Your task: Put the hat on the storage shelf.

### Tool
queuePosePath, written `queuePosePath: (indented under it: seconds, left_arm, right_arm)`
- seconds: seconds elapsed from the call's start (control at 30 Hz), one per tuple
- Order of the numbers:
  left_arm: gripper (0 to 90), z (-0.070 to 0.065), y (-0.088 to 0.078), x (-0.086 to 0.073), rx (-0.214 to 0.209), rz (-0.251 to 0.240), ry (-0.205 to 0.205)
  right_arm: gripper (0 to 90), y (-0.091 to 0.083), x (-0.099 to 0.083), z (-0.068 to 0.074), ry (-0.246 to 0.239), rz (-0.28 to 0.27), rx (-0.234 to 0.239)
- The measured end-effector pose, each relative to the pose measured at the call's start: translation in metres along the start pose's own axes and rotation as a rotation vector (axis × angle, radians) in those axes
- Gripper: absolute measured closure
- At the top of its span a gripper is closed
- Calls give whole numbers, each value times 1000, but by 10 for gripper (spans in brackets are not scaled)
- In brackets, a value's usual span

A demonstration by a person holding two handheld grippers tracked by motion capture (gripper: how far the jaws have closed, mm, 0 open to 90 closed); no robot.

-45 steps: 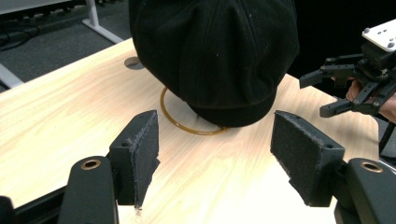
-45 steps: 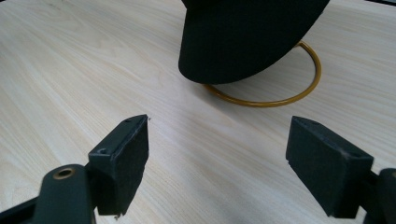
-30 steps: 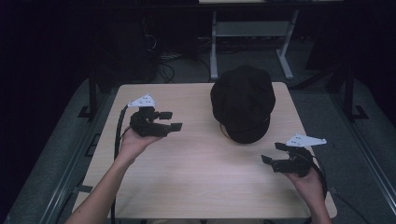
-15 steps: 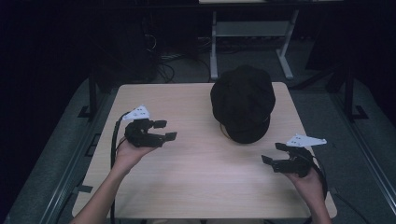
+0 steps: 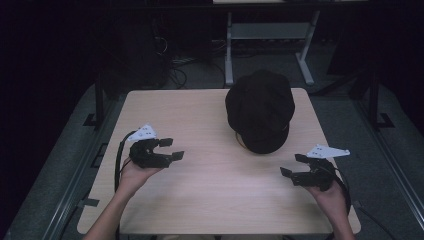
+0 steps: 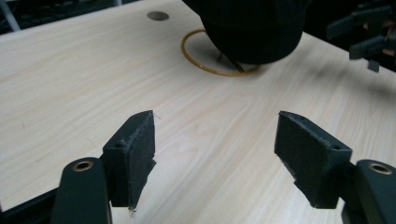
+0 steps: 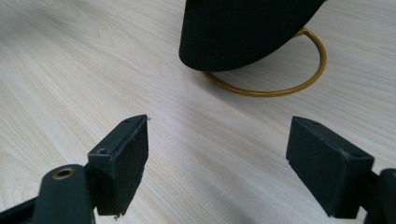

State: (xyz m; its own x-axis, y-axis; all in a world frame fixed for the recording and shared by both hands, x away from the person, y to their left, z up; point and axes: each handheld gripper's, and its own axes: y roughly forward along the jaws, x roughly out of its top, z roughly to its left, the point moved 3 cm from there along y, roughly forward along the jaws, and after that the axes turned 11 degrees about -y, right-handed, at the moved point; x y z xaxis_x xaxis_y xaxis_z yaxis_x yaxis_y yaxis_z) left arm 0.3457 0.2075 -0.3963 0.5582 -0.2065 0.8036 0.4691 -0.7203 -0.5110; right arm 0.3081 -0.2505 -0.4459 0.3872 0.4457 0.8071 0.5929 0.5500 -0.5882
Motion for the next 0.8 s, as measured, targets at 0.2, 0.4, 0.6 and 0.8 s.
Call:
queuePosePath:
  seconds: [0.2,0.4,0.6,0.8]
  left_arm:
    - [274,-1,0,-9,-1,5,2]
    - [272,1,-1,-18,1,6,1]
    - [271,3,-5,-29,17,-11,0]
    - [271,7,-6,-42,24,-16,-14]
  right_arm:
    - [207,-1,-1,0,1,0,-1]
    - [208,-1,-2,0,0,2,0]
    - [208,-1,-3,3,-3,17,5]
    - [211,-1,-3,6,-23,22,2]
